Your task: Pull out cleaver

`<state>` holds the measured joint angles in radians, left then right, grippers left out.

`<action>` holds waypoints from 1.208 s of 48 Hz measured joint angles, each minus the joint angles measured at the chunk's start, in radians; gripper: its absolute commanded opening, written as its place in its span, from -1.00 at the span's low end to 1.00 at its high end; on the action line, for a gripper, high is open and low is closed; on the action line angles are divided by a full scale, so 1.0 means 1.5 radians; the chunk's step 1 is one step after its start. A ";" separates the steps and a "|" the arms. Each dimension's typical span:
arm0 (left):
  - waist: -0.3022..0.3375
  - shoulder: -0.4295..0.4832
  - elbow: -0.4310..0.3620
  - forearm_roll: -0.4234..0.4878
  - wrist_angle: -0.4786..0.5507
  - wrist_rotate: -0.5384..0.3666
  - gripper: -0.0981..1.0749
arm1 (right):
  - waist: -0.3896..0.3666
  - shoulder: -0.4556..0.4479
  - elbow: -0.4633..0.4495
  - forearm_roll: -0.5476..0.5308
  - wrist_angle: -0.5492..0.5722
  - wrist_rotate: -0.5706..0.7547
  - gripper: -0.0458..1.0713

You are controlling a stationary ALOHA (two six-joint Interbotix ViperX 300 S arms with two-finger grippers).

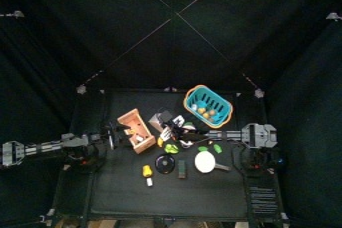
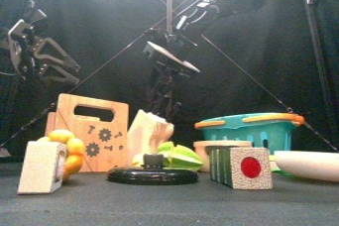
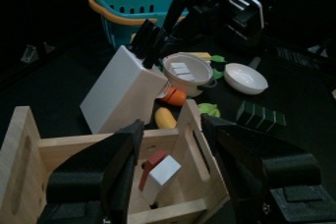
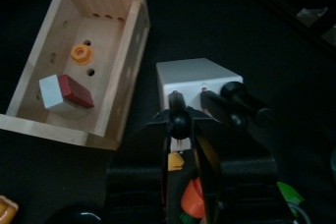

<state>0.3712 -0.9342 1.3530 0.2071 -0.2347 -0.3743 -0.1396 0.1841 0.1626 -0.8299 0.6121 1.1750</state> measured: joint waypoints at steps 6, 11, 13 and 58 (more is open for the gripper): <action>0.000 0.000 0.001 0.000 -0.001 0.000 0.66 | 0.001 0.001 -0.004 0.002 0.011 0.001 0.00; 0.001 0.000 0.000 0.000 0.000 0.000 0.66 | 0.010 0.000 -0.015 -0.003 0.044 0.000 0.00; 0.002 0.000 0.000 0.000 -0.001 0.000 0.66 | 0.015 -0.001 -0.019 -0.006 0.060 0.000 0.00; 0.002 0.000 0.000 0.000 0.000 0.000 0.66 | 0.056 -0.176 0.084 -0.061 0.048 -0.001 0.00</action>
<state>0.3743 -0.9342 1.3530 0.2071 -0.2347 -0.3743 -0.0552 -0.0798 0.2884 -0.9219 0.6842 1.1735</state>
